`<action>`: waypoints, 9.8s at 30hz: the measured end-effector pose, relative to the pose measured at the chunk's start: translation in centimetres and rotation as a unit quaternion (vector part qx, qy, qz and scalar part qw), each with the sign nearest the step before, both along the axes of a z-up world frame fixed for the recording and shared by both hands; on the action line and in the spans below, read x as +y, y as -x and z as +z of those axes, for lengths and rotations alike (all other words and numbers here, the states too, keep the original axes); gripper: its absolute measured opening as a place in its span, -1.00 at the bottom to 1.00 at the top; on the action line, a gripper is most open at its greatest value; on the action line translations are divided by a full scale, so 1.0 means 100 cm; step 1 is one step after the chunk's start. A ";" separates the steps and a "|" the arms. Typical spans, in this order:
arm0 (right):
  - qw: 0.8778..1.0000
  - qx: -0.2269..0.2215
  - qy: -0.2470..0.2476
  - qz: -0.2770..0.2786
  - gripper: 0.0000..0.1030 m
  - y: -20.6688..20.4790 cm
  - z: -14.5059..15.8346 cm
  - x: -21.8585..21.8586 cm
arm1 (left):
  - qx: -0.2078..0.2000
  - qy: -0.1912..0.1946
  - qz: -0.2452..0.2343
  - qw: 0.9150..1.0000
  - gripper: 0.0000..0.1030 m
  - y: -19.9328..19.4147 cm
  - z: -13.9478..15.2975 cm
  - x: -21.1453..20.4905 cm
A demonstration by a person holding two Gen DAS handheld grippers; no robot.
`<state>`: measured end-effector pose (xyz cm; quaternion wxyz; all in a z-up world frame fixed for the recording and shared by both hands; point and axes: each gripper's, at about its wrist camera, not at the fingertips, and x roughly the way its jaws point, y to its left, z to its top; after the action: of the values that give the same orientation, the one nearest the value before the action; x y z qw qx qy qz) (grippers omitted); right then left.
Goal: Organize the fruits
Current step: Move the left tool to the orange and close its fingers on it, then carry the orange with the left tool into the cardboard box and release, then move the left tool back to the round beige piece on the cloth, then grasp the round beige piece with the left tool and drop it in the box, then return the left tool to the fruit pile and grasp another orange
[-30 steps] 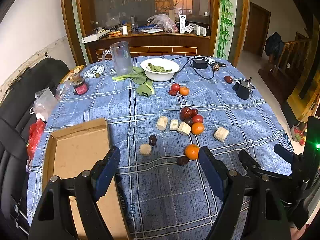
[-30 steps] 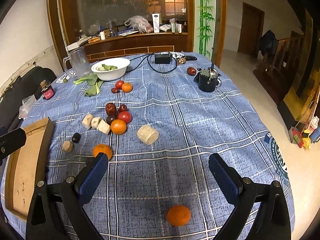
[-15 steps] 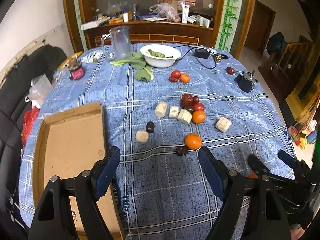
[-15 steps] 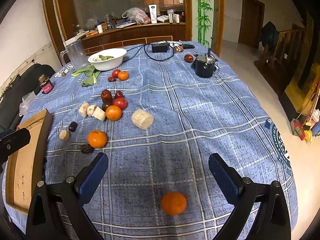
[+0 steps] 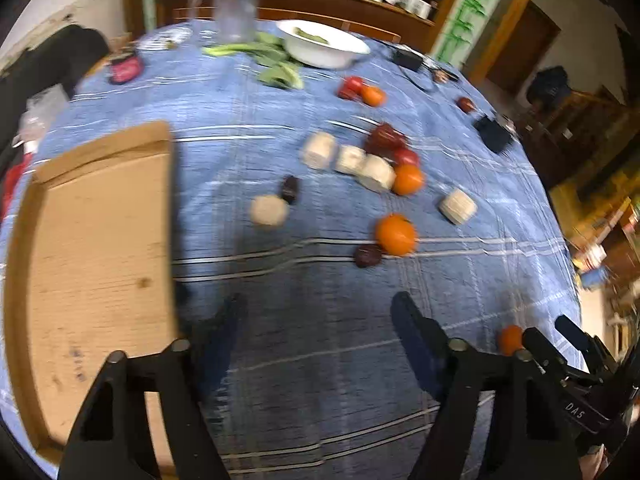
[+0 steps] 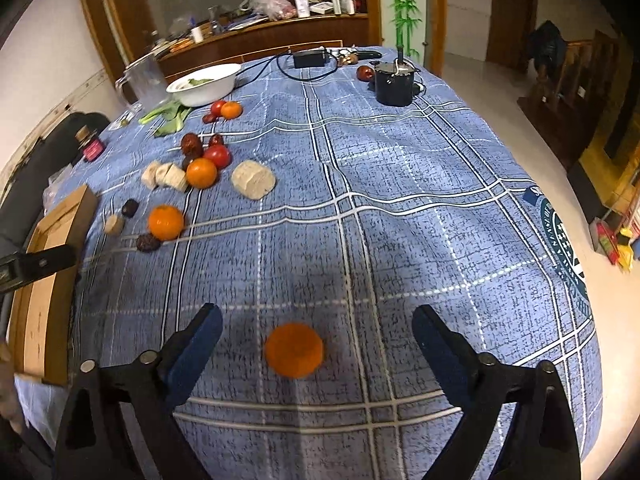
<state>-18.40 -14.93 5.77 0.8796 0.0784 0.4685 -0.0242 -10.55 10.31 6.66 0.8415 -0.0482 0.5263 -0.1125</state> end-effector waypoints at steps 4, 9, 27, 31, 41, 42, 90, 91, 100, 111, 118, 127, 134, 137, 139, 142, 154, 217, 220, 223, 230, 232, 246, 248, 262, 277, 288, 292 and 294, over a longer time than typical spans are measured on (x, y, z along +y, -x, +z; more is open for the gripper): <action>1.000 0.003 -0.012 0.012 0.63 0.002 -0.001 -0.006 | 0.020 0.023 -0.031 0.999 0.12 -0.006 -0.011 -0.019; 0.999 0.017 -0.025 0.025 0.62 0.000 -0.009 -0.009 | 0.021 0.037 -0.050 0.998 0.11 -0.022 -0.008 -0.035; 0.996 0.043 -0.016 0.081 -0.10 -0.015 -0.030 0.015 | 0.008 -0.045 -0.117 0.992 -0.37 -0.060 -0.041 -0.083; 0.996 0.045 -0.027 0.078 -0.31 -0.016 -0.029 0.011 | 0.008 -0.025 -0.098 0.995 -0.38 -0.057 -0.035 -0.075; 0.992 0.022 -0.042 0.115 -0.32 -0.014 -0.002 0.037 | -0.017 0.054 -0.045 0.997 -0.37 -0.028 0.009 -0.030; 0.991 0.018 -0.044 0.126 -0.32 -0.017 0.003 0.045 | -0.019 0.057 -0.037 0.997 -0.37 -0.025 0.014 -0.022; 0.957 0.027 -0.060 0.282 0.08 -0.186 -0.004 0.344 | 0.009 0.032 0.148 0.988 -0.13 -0.083 -0.026 0.266; 0.958 0.022 -0.065 0.280 0.08 -0.181 0.002 0.338 | 0.010 0.031 0.148 0.988 -0.13 -0.082 -0.025 0.266; 0.978 0.016 -0.016 0.206 0.08 -0.093 0.023 0.256 | -0.025 0.036 0.167 0.985 0.07 -0.031 0.017 0.274; 0.963 0.087 0.009 0.255 0.08 -0.040 -0.013 0.276 | -0.028 0.056 0.144 0.988 0.08 -0.012 0.035 0.257; 0.951 0.075 0.005 0.300 0.08 -0.026 -0.010 0.300 | -0.037 0.055 0.124 0.990 0.07 -0.010 0.044 0.241; 0.985 0.061 -0.031 0.157 0.07 -0.051 -0.008 0.186 | -0.018 0.064 0.056 0.996 0.07 -0.022 0.036 0.167; 0.995 0.045 -0.029 0.080 0.07 -0.083 -0.004 0.090 | -0.002 0.068 -0.001 0.998 0.07 -0.034 0.022 0.084; 0.995 0.043 -0.042 0.082 0.06 -0.091 -0.004 0.071 | 0.016 0.066 -0.001 0.998 0.07 -0.047 0.003 0.061; 0.993 0.043 -0.055 0.094 0.06 -0.100 -0.007 0.066 | 0.026 0.067 0.003 0.997 0.07 -0.057 -0.010 0.049; 0.992 0.030 -0.044 0.115 0.06 -0.110 -0.007 0.063 | 0.030 0.053 0.008 0.998 0.07 -0.067 -0.022 0.039; 0.992 0.029 -0.011 0.123 0.06 -0.160 -0.029 0.038 | 0.018 0.007 0.005 1.000 -0.21 -0.087 -0.046 0.026; 0.943 0.045 -0.071 0.324 -0.11 -0.123 0.004 0.363 | 0.002 -0.015 0.161 0.987 -0.44 -0.034 -0.022 0.282; 0.943 0.051 -0.062 0.322 -0.11 -0.128 -0.006 0.375 | 0.010 -0.016 0.157 0.987 -0.44 -0.044 -0.030 0.286; 0.944 0.057 -0.057 0.319 -0.11 -0.133 -0.012 0.381 | 0.017 -0.015 0.156 0.987 -0.44 -0.050 -0.036 0.289; 0.946 0.063 -0.048 0.314 -0.11 -0.139 -0.021 0.388 | 0.010 -0.019 0.146 0.989 -0.44 -0.055 -0.036 0.287; 0.946 0.061 -0.044 0.315 -0.10 -0.139 -0.022 0.389 | 0.009 -0.021 0.146 0.989 -0.44 -0.055 -0.037 0.286; 0.942 0.034 -0.048 0.331 0.16 -0.132 -0.004 0.386 | 0.005 0.005 0.195 0.981 -0.13 -0.036 -0.005 0.297; 0.942 0.020 -0.051 0.332 0.17 -0.127 0.007 0.379 | -0.002 0.000 0.208 0.978 0.02 -0.029 0.007 0.296; 0.979 0.000 -0.118 0.167 0.30 -0.089 0.024 0.201 | -0.021 0.037 0.189 0.981 0.34 -0.001 0.057 0.218; 0.990 0.025 -0.116 0.070 0.29 -0.069 0.005 0.059 | -0.001 0.037 0.093 0.995 0.34 0.002 0.041 0.082; 0.991 -0.010 -0.060 0.120 0.29 -0.132 0.015 0.063 | 0.010 0.038 0.123 0.992 0.34 0.015 0.031 0.069; 0.991 -0.002 -0.058 0.124 0.10 -0.178 0.008 0.072 | 0.017 0.038 0.147 0.988 0.34 0.023 0.026 0.079; 0.990 0.007 -0.059 0.130 0.10 -0.194 0.002 0.079 | 0.020 0.037 0.159 0.986 0.34 0.027 0.023 0.084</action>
<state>0.98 -6.98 5.99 0.8660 0.0686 0.4812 0.1176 -13.24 18.67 8.96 0.8353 -0.1652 0.5244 0.0043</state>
